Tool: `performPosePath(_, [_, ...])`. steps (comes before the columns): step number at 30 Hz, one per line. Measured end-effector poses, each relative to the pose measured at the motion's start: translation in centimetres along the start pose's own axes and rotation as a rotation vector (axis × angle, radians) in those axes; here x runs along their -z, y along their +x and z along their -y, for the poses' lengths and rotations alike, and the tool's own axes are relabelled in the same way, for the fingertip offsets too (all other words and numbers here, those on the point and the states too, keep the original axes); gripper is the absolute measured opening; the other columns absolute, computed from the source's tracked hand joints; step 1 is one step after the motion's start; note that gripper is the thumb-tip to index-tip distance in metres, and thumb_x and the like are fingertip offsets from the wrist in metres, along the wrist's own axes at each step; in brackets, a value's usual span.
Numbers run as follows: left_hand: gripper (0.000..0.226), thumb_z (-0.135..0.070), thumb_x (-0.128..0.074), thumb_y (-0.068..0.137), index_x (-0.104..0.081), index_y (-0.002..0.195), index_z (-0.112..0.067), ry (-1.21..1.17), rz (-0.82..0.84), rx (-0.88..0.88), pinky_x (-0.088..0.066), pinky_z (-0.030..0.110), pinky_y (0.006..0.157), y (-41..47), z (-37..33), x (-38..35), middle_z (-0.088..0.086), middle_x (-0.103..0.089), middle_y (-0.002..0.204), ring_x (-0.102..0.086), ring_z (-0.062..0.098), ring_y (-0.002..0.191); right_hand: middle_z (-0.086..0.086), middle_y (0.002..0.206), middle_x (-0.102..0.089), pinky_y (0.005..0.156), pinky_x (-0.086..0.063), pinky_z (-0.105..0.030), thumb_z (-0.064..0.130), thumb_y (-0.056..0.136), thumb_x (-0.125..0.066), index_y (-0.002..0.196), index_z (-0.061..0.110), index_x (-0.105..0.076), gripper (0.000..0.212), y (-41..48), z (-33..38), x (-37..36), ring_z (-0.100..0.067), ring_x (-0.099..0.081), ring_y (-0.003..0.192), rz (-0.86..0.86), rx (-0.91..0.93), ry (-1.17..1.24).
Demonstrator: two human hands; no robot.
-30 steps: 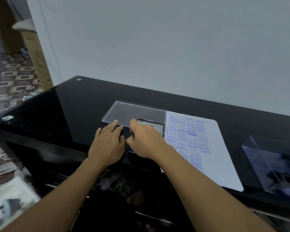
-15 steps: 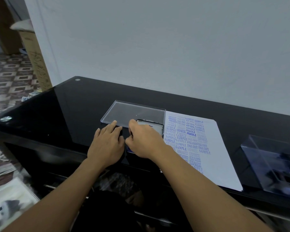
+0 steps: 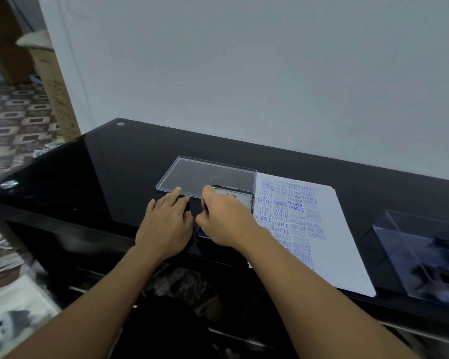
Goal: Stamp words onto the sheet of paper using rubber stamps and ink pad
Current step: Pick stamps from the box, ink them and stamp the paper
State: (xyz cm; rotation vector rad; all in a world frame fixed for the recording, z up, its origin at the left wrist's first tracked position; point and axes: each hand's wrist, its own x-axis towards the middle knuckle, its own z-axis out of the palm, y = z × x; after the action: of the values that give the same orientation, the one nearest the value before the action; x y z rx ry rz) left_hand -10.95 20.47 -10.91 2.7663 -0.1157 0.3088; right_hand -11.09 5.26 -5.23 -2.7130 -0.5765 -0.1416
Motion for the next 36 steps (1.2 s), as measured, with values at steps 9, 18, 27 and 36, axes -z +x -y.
performPosePath(9, [0.043,-0.030,-0.034,0.102,-0.045,0.142,-0.018,0.002,0.006,-0.003,-0.017,0.049,0.120,0.0,0.0,-0.1,0.004,-0.023,0.162,-0.024,0.019,0.148,-0.005,0.074,-0.054,0.056,-0.042,-0.036,0.020,0.090,-0.049,0.096,0.014,-0.042,0.011,-0.2,0.2,0.2,-0.028,-0.054,0.073,0.004,-0.007,0.003])
performPosePath(18, [0.044,-0.030,-0.034,0.102,-0.045,0.143,-0.018,0.007,0.004,-0.002,-0.017,0.048,0.119,0.0,0.0,0.0,0.004,-0.023,0.162,-0.024,0.019,0.148,-0.006,0.075,-0.058,0.061,-0.049,-0.041,0.020,0.090,-0.050,0.094,0.014,-0.042,0.011,-0.3,0.1,0.2,-0.028,-0.056,0.072,-0.012,-0.013,0.011])
performPosePath(27, [0.045,-0.030,-0.035,0.102,-0.043,0.145,-0.017,-0.010,0.021,0.006,-0.015,0.049,0.120,-0.1,-0.1,0.4,0.004,-0.022,0.163,-0.022,0.019,0.148,-0.008,0.079,-0.060,0.060,-0.047,-0.039,0.021,0.089,-0.050,0.096,0.014,-0.042,0.012,-0.4,0.3,0.2,-0.030,-0.056,0.074,-0.026,-0.019,0.013])
performPosePath(36, [0.048,-0.026,-0.041,0.101,-0.040,0.148,-0.016,-0.052,0.027,0.027,-0.013,0.049,0.119,-0.2,-0.7,1.2,0.004,-0.023,0.162,-0.020,0.019,0.149,-0.008,0.083,-0.060,0.065,-0.047,-0.039,0.023,0.093,-0.050,0.097,0.016,-0.043,0.011,-0.5,0.0,0.7,-0.031,-0.057,0.078,0.027,-0.052,0.062])
